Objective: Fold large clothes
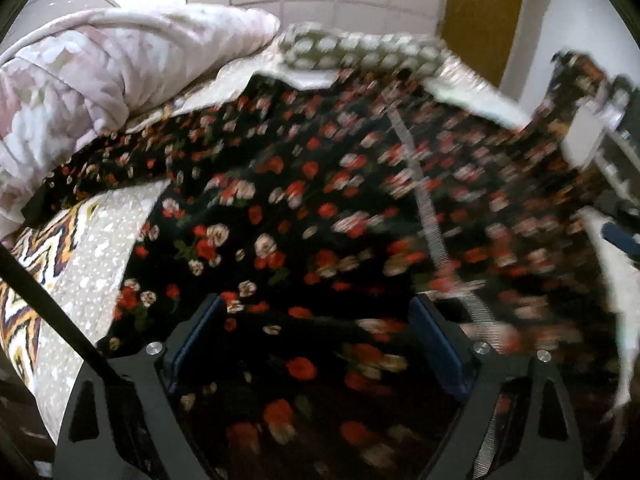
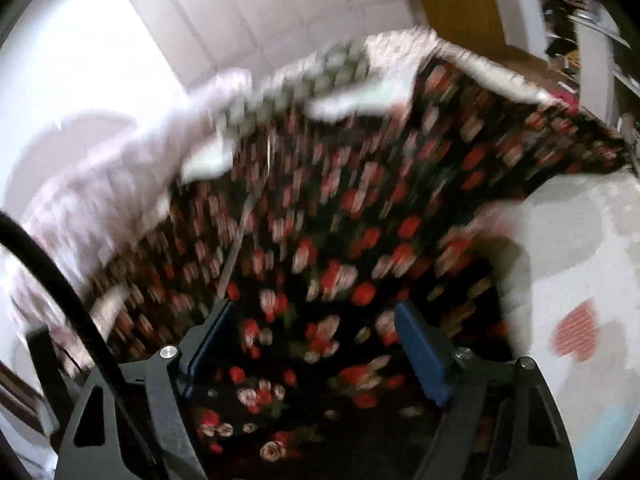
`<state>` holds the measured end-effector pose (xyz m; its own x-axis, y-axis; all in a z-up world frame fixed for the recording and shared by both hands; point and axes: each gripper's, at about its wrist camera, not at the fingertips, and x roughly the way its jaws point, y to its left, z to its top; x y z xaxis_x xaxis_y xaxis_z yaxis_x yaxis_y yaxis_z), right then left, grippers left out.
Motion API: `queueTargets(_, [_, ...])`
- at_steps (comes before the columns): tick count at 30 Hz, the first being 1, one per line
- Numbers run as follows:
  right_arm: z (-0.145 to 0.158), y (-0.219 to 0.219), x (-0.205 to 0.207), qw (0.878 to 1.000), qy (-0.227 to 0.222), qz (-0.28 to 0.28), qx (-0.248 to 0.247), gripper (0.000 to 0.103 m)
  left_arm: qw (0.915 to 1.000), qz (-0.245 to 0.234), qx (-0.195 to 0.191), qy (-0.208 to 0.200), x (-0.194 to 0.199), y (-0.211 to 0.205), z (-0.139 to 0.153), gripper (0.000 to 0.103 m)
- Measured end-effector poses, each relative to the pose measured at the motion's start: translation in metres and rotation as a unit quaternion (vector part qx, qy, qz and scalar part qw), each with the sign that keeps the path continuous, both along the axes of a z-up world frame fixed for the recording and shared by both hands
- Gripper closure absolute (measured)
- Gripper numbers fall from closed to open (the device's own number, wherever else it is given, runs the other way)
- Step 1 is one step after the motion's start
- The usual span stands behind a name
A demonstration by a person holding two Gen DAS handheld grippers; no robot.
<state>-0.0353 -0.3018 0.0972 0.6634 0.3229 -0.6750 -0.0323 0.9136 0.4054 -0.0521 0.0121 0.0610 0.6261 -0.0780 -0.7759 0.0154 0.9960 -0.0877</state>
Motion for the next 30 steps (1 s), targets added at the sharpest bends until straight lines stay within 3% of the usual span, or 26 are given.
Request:
queueTargets(3, [0.016,-0.06,0.0,0.997,-0.022,-0.067,-0.031,0.019,0.9992,-0.013,-0.028,-0.024,-0.015,0.001,0.025,0.011])
queueTargets(6, [0.005,-0.136,0.015,0.986,0.002,-0.157,-0.056,0.028,0.9985,-0.016,-0.049,-0.02,-0.02,0.006,0.032,0.011])
queueTargets(8, [-0.01,-0.185,0.023,0.977,0.023,-0.211,-0.026,0.034,0.9979,-0.01,-0.063,-0.013,-0.022,0.012,0.033,0.011])
queueTargets(11, [-0.034,-0.243,0.025,0.961,0.044,-0.272,0.039,0.035,0.997,0.004,-0.077,-0.005,-0.025,0.02,0.031,0.011])
queueTargets(16, [-0.055,-0.283,0.048,0.947,0.05,-0.307,0.079,0.036,0.9946,0.036,-0.097,0.008,-0.031,0.03,0.027,0.011])
queueTargets(21, [-0.052,-0.306,0.081,0.937,0.042,-0.332,0.1,0.038,0.9938,0.052,-0.098,0.007,-0.031,0.037,0.029,0.011])
queueTargets(23, [-0.05,-0.314,0.095,0.932,0.045,-0.345,0.1,0.064,0.9935,0.057,-0.098,0.008,-0.032,0.04,0.03,0.011])
queueTargets(24, [-0.051,-0.318,0.1,0.93,0.053,-0.347,0.112,0.096,0.9934,0.06,-0.097,0.009,-0.032,0.041,0.03,0.011])
queueTargets(26, [-0.047,-0.331,0.101,0.923,0.045,-0.352,0.147,0.096,0.993,0.067,-0.097,0.004,-0.033,0.048,0.034,0.011])
queueTargets(28, [-0.026,-0.344,0.084,0.913,0.007,-0.381,0.143,0.096,0.9919,0.077,-0.101,-0.008,-0.035,0.058,0.041,0.011])
queueTargets(30, [-0.011,-0.363,0.065,0.894,-0.001,-0.429,0.131,0.096,0.9901,0.089,-0.107,-0.02,-0.039,0.071,0.046,0.011])
